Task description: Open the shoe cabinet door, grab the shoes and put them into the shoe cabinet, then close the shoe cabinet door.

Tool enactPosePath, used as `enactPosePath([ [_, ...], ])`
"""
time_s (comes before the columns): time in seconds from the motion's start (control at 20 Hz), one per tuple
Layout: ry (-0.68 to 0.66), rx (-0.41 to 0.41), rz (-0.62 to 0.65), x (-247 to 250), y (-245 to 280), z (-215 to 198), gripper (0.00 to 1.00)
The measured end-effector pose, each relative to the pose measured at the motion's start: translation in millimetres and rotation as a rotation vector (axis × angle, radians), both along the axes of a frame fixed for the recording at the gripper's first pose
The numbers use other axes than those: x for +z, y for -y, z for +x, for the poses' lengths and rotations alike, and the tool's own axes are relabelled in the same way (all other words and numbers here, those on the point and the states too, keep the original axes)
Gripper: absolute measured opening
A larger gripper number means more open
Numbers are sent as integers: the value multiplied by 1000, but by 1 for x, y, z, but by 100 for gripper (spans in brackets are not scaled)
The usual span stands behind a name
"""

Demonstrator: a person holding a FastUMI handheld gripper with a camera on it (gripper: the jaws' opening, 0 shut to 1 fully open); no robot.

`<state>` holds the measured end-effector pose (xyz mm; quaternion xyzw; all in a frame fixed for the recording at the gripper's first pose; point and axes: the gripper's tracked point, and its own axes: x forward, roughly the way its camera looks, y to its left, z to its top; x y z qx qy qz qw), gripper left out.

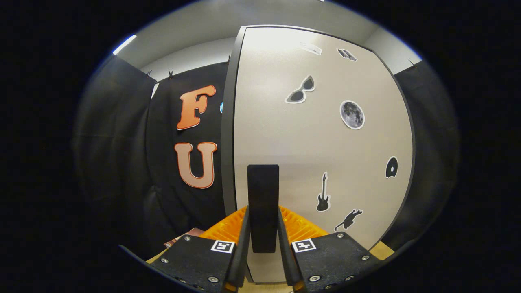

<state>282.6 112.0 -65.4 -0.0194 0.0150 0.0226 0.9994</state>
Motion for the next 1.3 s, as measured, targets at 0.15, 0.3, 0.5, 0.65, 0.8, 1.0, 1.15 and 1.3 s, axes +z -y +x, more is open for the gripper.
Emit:
enactPosePath([
  [0.15, -8, 13, -5, 1, 1, -3, 36],
  [0.3, -9, 21, -21, 4, 1, -15, 36],
  [0.5, -1, 34, -13, 5, 8, -36, 36],
  [0.65, 3, 41, -16, 6, 14, -51, 35],
  [0.8, 1, 54, -10, 8, 19, -64, 35],
  [1.0, -2, 78, 19, 9, 27, -79, 35],
  [1.15, -6, 88, 14, 9, 34, -87, 35],
  [1.3, -11, 105, 27, 10, 36, -91, 33],
])
